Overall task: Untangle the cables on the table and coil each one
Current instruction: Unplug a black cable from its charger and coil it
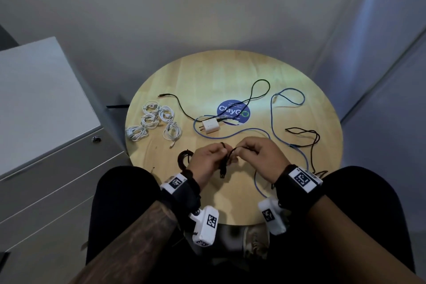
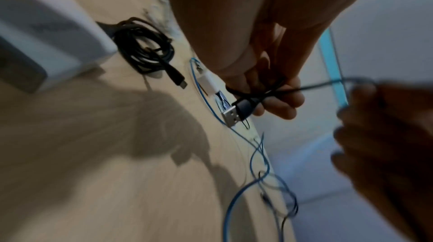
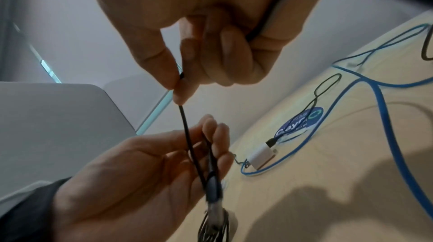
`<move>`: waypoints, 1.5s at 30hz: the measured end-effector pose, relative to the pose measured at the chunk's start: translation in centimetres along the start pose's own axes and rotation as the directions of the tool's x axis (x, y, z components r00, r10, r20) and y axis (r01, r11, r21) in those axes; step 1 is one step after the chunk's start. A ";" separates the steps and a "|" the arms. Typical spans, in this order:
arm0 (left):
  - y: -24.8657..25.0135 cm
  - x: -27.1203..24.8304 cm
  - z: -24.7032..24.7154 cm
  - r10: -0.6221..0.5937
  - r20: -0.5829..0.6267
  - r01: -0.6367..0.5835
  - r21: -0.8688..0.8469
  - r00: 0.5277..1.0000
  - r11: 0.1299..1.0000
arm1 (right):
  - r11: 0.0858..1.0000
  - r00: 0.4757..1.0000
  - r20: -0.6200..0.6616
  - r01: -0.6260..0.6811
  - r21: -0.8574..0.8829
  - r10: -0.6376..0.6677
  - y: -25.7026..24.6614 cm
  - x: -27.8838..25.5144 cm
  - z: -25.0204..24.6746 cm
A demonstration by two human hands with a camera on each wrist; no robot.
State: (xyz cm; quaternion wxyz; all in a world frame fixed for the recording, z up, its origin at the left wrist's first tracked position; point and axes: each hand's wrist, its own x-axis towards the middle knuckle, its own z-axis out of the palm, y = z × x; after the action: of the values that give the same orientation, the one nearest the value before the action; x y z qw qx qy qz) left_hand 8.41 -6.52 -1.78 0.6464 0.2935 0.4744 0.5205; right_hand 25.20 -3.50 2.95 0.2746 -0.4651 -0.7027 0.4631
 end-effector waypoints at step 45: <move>6.2 3.8 -0.4 -0.014 0.222 0.146 -0.593 0.975 0.792 | 0.948 0.997 0.075 0.054 -0.313 -0.032 2.5 4.9 2.0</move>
State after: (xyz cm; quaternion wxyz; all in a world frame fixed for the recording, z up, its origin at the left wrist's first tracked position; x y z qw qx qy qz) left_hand 5.60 -1.19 2.27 0.7732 0.1032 0.2257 0.5836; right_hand 22.58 0.49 -0.36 0.1827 -0.4712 -0.7865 0.3549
